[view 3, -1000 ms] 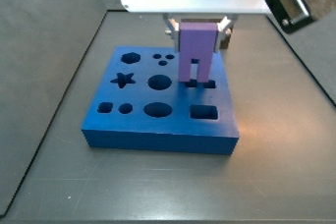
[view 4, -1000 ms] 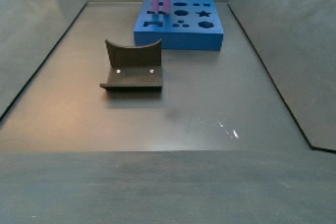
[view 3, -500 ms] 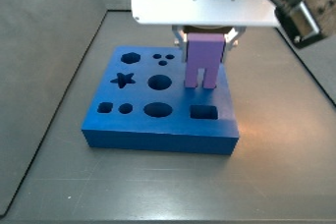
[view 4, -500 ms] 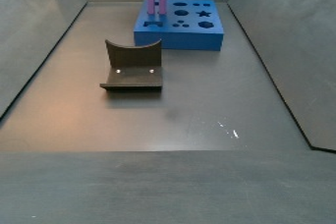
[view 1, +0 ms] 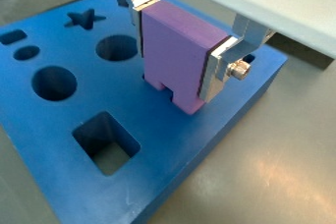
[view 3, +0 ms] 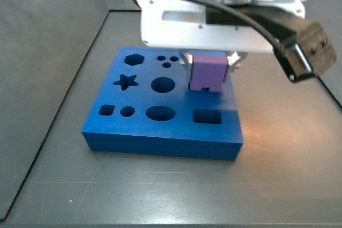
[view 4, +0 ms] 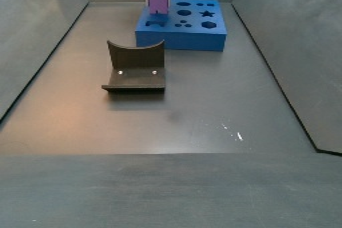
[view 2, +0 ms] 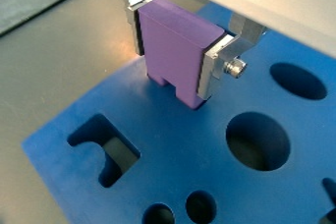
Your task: Insert the double-square object.
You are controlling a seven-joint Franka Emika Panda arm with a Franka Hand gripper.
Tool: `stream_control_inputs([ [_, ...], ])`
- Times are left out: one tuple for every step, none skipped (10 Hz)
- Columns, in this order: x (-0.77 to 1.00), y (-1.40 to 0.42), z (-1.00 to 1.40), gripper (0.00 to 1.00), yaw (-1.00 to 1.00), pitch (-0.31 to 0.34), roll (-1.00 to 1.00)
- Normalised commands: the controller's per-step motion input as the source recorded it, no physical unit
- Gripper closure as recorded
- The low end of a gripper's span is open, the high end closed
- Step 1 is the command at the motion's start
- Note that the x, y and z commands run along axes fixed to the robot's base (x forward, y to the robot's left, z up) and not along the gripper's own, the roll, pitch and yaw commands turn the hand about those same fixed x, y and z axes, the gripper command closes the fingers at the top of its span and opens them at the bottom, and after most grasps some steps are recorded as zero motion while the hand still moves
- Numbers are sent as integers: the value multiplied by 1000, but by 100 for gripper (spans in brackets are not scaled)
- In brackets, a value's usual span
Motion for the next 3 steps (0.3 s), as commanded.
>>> stream_control_inputs([
  [191,46,-771,100,-34,-3,-149],
  [-14,0,-169,100,0,-171,-57],
  [6,0,-54,100,0,0,0],
])
